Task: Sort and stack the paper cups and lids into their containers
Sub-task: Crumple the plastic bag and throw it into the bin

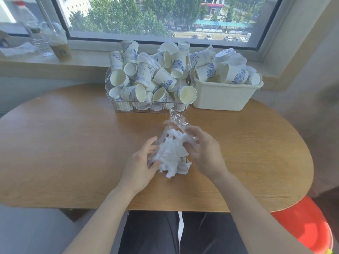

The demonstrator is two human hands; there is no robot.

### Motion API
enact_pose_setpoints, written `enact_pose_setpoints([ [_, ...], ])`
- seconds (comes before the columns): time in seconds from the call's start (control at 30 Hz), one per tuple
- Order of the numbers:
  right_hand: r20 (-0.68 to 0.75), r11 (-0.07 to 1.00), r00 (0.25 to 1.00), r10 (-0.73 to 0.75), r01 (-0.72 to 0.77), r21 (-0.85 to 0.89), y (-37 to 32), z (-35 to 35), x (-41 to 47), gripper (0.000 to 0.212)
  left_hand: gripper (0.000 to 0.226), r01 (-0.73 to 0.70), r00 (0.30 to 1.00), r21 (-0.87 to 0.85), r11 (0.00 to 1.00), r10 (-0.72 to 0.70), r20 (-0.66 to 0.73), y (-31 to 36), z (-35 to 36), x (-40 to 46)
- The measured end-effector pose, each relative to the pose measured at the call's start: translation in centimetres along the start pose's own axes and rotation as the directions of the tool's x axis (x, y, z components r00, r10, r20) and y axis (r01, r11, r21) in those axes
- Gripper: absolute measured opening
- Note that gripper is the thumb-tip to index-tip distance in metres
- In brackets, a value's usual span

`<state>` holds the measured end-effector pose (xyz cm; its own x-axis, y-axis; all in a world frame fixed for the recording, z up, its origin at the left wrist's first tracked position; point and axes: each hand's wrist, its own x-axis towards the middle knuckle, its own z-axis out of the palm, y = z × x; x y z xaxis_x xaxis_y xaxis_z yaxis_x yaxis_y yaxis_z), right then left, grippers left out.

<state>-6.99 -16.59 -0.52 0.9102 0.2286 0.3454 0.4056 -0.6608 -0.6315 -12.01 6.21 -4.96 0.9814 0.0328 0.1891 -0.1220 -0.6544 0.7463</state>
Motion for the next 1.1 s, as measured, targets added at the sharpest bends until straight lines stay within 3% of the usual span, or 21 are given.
enact_pose_setpoints([
  [0.27,0.221,0.995,0.971,-0.090,0.095,-0.012,-1.1,4.0,-1.4,0.039,0.059,-0.090,0.970,0.011,0.996,0.090,-0.227,-0.4,-2.9,-1.7],
  [0.4,0.331,0.991,0.934,-0.134,0.121,0.059,-1.6,4.4,-2.3,0.049,0.047,-0.192,0.977,0.114,0.975,0.201,-0.074,0.0,-2.8,-1.3],
  [0.5,0.355,0.983,0.925,-0.139,0.084,0.166,-1.6,3.7,-2.9,0.034,0.053,-0.111,0.993,0.148,0.983,0.102,0.063,-0.4,-1.6,-1.2],
  [0.6,0.281,0.972,0.956,-0.082,0.015,0.234,-1.1,2.7,-3.2,0.026,0.057,-0.047,0.995,0.185,0.982,0.029,0.095,-1.1,-0.5,-1.1],
  [0.73,0.138,0.992,0.989,-0.058,0.042,0.117,-0.2,1.7,-2.2,0.041,0.058,-0.049,0.995,0.262,0.964,0.023,0.101,-1.7,0.1,-1.3],
  [0.87,0.379,0.985,0.920,-0.101,0.146,-0.091,0.5,1.4,-0.3,0.067,0.068,-0.049,0.991,0.277,0.960,0.013,0.131,-1.6,0.0,-1.2],
  [1.1,0.587,0.969,0.791,-0.174,0.243,-0.041,0.6,3.2,2.5,0.085,0.072,-0.029,0.994,0.132,0.991,0.015,0.108,-1.3,-0.9,-1.4],
])
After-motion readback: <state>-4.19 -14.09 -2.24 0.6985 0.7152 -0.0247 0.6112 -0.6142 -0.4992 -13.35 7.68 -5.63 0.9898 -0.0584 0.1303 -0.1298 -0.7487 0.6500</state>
